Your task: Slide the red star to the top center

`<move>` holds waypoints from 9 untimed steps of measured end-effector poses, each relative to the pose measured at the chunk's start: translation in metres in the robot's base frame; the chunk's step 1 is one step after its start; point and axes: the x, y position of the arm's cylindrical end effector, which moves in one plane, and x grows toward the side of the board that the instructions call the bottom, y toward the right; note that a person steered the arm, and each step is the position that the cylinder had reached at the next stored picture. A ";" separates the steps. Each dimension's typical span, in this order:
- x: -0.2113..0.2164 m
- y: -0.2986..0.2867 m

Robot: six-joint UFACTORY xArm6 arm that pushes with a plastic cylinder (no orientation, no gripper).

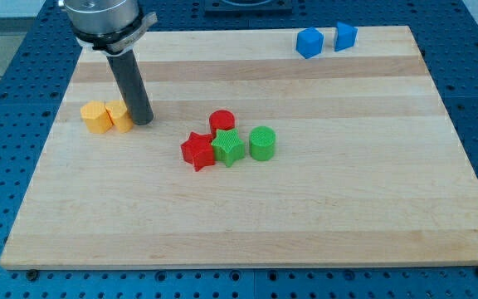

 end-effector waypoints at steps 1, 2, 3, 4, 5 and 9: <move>0.004 0.009; 0.023 0.039; 0.040 0.074; 0.042 0.085; 0.042 0.089; 0.064 0.089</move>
